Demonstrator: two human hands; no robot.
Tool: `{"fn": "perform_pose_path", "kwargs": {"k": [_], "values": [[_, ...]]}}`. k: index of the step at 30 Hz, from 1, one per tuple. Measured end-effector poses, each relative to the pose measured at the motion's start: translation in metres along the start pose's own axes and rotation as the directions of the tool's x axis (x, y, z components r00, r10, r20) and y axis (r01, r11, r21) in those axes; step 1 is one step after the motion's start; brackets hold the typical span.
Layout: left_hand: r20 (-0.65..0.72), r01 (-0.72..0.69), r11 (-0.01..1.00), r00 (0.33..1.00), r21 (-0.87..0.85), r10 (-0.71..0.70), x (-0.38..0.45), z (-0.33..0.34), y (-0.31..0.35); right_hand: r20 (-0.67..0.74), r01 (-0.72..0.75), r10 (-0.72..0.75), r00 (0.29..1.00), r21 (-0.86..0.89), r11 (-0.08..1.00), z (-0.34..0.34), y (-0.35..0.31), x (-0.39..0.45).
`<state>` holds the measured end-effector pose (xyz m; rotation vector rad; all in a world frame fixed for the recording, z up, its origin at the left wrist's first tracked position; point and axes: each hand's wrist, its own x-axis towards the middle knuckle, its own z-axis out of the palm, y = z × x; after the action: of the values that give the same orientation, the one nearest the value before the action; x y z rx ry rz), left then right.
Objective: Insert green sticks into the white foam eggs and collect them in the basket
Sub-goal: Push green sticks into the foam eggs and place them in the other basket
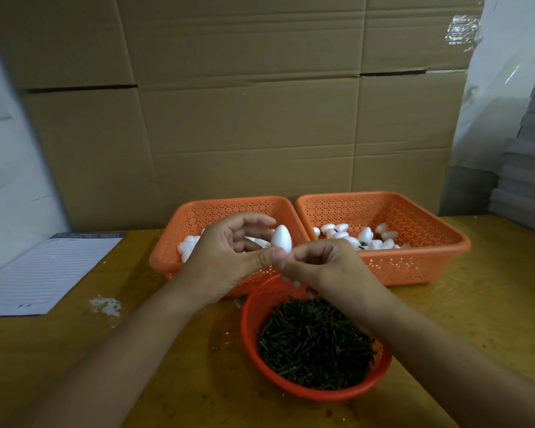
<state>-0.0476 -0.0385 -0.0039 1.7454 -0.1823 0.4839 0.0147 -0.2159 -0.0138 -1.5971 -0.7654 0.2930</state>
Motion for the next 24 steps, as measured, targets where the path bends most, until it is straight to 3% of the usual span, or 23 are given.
{"fn": "perform_pose_path", "kwargs": {"k": [8,24], "values": [[0.025,0.036,0.999,0.999,-0.017,-0.035,-0.001,0.002,0.002,-0.063,0.03,-0.032,0.998,-0.019,0.999,0.004,-0.001,-0.003],[0.174,0.152,0.981,0.976,-0.124,-0.129,-0.001,-0.004,0.0,0.115,-0.008,0.009,0.993,-0.01,1.0,-0.005,-0.012,-0.006]]}}
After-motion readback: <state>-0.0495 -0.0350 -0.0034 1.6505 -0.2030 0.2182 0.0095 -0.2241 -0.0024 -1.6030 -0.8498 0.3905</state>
